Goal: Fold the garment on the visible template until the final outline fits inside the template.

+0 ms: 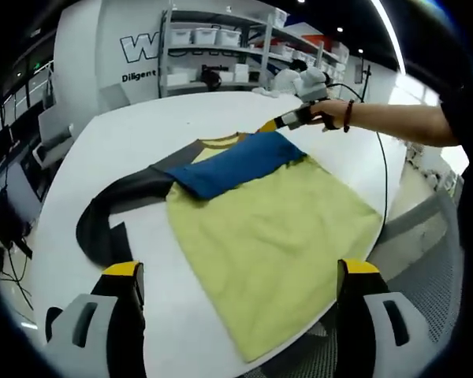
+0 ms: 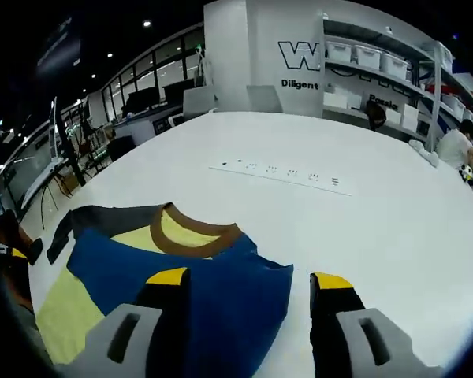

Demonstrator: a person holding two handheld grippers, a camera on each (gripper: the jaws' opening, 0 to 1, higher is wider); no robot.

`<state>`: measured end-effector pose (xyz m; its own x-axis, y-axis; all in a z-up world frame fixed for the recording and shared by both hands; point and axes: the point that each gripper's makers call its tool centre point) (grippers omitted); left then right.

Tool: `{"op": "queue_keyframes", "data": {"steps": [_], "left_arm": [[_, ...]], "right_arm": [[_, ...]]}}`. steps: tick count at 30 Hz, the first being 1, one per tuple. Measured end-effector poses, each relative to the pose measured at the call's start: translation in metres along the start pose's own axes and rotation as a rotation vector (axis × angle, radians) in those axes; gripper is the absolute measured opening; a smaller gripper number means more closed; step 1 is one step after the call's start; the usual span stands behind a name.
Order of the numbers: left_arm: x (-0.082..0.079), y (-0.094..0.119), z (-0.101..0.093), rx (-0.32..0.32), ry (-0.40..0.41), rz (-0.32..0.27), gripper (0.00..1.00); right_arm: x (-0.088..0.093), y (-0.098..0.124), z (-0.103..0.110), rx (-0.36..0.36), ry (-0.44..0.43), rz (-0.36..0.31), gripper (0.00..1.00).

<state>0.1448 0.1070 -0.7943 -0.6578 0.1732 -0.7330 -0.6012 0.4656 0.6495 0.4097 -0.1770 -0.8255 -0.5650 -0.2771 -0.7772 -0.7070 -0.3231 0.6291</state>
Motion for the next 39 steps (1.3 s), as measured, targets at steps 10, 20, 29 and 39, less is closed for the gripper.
{"op": "queue_keyframes", "data": {"steps": [10,20,29,39], "left_arm": [[-0.005,-0.004,-0.001,0.004,-0.002,-0.005,0.99],[-0.004,-0.006,0.001,0.0,-0.003,0.007,0.99],[-0.006,-0.009,0.0,0.008,-0.016,0.014,0.99],[-0.008,-0.009,0.0,0.006,-0.028,0.008,0.99]], "right_arm": [[0.003,-0.011,-0.029,0.037,-0.045,-0.008,0.36],[0.011,-0.024,-0.028,-0.025,-0.077,0.021,0.18],[0.02,-0.027,-0.025,-0.042,-0.035,0.056,0.0],[0.014,-0.007,-0.034,0.055,-0.089,0.043,0.0]]}}
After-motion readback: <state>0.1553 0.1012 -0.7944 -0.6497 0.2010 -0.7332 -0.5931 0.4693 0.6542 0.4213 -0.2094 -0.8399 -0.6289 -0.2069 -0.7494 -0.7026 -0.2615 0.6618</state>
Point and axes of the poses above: the point that each gripper's makers call its tool centre point, and the gripper's own axes: y roughly backward along the fingers, z roughly to its left, x roughly out of its underside, and after that the axes turned 7 degrees about y, right-handed
